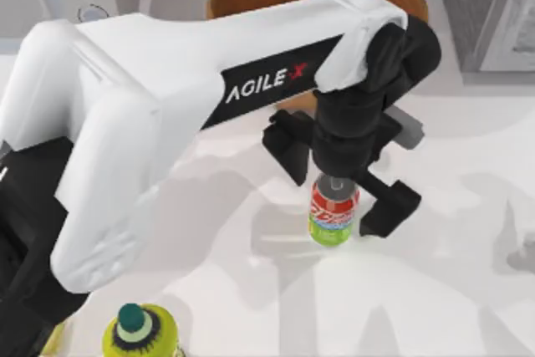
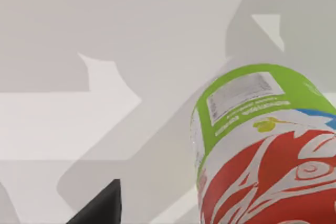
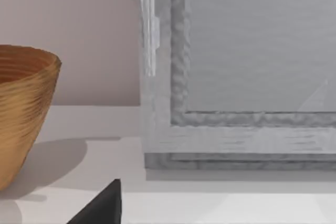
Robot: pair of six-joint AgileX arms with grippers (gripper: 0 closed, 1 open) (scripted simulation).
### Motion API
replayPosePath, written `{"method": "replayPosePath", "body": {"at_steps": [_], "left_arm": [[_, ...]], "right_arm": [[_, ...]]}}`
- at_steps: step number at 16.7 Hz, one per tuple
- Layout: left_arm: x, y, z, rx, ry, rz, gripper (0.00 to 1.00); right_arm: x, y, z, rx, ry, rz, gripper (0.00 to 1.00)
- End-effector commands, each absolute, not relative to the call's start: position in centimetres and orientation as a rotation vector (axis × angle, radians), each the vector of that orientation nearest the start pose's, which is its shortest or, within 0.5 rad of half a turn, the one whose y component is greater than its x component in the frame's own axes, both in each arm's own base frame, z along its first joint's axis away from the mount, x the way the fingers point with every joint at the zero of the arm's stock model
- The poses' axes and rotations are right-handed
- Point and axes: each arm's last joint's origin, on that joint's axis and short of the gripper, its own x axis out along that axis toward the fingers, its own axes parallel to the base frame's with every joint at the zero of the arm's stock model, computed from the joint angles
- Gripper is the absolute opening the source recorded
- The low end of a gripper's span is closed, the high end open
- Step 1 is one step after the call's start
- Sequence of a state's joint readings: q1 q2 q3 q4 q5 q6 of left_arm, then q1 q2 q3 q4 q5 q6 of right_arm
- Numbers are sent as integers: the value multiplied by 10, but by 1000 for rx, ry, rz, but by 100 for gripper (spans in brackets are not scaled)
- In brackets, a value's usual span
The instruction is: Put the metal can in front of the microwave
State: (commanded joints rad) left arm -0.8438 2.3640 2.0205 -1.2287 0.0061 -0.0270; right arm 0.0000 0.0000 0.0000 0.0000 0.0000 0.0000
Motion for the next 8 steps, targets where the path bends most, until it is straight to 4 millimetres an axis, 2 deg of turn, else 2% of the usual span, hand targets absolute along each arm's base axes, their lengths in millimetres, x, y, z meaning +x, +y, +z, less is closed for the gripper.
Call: {"method": "replayPosePath", "body": {"at_steps": [3,8], "left_arm": [[313,-344,160,629,1479,-630,100],[313,-344,160,629,1479,-630,62]], "right_arm": [[106,-1,160,0,0,0,100],[106,-1,160,0,0,0,100]]}}
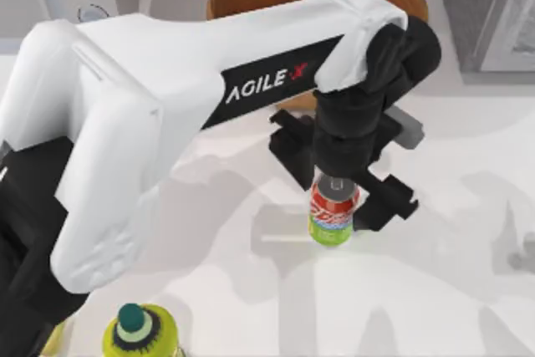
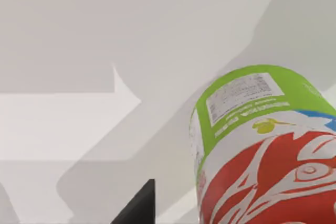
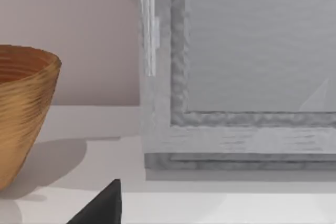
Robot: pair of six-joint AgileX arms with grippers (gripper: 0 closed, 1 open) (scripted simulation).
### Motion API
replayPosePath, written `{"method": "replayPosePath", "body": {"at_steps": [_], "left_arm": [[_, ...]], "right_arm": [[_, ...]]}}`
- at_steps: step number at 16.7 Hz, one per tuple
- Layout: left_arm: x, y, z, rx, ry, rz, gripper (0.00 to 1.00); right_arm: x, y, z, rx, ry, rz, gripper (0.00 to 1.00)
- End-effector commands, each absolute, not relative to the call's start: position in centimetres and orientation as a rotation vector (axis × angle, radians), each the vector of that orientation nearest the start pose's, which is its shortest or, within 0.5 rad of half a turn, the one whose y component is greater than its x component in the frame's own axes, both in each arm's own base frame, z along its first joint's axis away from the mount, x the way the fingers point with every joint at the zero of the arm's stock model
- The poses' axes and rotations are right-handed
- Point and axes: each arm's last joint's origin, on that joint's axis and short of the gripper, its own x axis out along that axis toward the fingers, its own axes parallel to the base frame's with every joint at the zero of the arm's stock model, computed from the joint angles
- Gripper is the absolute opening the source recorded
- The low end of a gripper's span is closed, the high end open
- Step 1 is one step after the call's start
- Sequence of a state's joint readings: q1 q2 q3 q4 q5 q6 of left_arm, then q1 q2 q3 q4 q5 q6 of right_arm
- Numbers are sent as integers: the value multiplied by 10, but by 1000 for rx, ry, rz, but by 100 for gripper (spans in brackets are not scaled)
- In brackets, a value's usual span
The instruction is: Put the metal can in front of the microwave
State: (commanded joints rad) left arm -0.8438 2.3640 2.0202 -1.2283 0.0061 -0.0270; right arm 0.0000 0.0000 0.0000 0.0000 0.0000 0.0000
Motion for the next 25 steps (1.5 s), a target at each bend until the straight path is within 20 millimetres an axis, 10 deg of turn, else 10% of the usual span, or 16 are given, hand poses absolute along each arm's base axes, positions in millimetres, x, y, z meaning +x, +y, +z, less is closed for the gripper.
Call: {"method": "replayPosePath", "body": {"at_steps": [8,18,25], "left_arm": [[313,-344,160,629,1479,-630,2],[313,-343,160,629,1482,-629,0],[313,-343,200,629,1480,-630,0]], "right_arm": [[106,-1,160,0,0,0,100],[106,-1,160,0,0,0,100],[106,-1,160,0,0,0,100]]}}
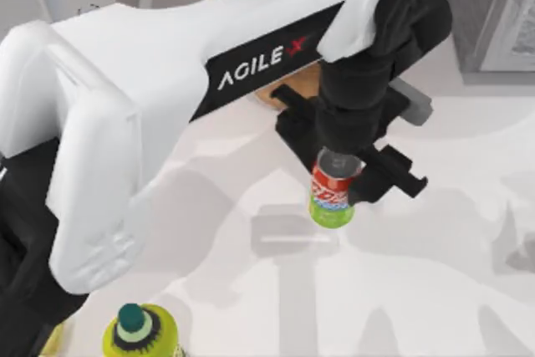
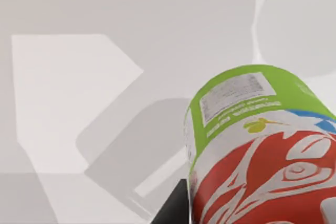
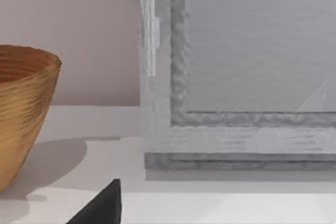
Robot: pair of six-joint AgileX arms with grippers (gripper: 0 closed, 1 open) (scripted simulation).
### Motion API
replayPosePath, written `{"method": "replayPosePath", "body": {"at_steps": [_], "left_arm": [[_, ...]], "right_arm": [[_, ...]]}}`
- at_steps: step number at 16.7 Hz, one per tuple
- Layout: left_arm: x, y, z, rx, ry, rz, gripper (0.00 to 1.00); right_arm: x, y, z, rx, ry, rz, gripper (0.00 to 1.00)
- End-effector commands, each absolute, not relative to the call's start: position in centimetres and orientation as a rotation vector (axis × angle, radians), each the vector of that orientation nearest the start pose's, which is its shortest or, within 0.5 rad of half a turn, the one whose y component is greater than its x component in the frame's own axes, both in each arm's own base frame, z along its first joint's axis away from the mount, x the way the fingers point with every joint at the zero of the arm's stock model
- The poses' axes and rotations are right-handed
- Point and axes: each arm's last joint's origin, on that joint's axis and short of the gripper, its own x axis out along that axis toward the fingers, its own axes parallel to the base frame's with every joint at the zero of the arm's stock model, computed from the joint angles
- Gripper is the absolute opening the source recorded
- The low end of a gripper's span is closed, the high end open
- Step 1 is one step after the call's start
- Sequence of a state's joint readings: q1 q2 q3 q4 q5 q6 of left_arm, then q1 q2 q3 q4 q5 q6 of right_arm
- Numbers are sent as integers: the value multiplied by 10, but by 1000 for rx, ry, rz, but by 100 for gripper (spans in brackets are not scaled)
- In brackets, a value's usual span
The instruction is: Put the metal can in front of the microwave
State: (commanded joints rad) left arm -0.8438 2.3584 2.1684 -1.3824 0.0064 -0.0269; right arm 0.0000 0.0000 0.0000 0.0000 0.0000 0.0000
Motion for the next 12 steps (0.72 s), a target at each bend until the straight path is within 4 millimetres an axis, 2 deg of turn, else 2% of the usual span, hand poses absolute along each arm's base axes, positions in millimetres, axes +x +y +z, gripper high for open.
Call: {"method": "replayPosePath", "body": {"at_steps": [4,6,9,12], "left_arm": [[314,-343,198,631,1483,-630,0],[323,-331,204,626,1489,-635,0],[352,-281,223,582,1506,-627,0],[391,-199,243,493,1516,-577,0]], "right_arm": [[106,-1,160,0,0,0,100],[106,-1,160,0,0,0,100],[106,-1,160,0,0,0,100],[106,-1,160,0,0,0,100]]}}
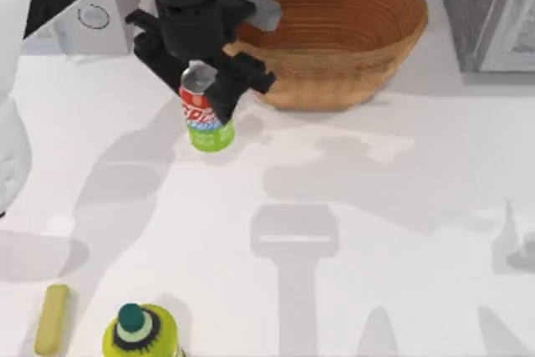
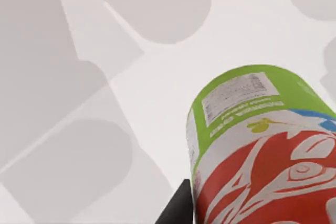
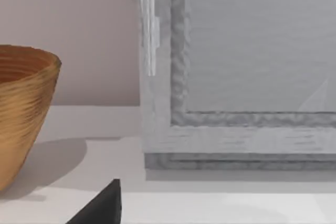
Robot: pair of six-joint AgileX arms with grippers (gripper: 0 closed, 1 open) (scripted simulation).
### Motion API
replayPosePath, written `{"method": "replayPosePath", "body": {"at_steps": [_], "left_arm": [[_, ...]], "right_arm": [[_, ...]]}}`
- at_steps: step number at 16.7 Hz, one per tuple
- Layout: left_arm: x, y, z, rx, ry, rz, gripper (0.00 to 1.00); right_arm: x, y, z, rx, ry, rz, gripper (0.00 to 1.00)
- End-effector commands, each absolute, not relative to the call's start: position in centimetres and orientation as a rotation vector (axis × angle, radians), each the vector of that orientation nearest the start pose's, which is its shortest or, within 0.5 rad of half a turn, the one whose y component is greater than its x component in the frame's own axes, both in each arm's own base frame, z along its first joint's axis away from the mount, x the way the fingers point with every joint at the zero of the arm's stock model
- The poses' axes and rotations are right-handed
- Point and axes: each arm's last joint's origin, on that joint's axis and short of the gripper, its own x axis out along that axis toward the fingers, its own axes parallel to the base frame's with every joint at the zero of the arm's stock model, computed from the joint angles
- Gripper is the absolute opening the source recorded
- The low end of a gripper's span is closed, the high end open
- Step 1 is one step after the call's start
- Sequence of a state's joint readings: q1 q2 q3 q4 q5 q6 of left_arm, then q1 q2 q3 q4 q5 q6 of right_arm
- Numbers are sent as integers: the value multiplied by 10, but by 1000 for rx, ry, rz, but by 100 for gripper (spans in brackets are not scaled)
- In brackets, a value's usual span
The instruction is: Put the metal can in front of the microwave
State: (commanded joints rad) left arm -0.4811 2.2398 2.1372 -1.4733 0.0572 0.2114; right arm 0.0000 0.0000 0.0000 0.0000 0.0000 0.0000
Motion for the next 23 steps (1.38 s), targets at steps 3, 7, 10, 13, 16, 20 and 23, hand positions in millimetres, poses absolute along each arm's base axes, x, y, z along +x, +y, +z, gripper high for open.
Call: {"method": "replayPosePath", "body": {"at_steps": [3,7,10,13,16,20,23], "left_arm": [[422,-92,251,354,1524,-450,0],[432,49,238,159,1544,-219,0],[426,114,219,55,1562,-75,0],[422,138,209,17,1569,-15,0],[422,138,209,17,1569,-15,0],[422,137,207,20,1568,-17,0],[422,138,202,17,1569,-15,0]], "right_arm": [[106,-1,160,0,0,0,100],[106,-1,160,0,0,0,100],[106,-1,160,0,0,0,100],[106,-1,160,0,0,0,100],[106,-1,160,0,0,0,100],[106,-1,160,0,0,0,100],[106,-1,160,0,0,0,100]]}}
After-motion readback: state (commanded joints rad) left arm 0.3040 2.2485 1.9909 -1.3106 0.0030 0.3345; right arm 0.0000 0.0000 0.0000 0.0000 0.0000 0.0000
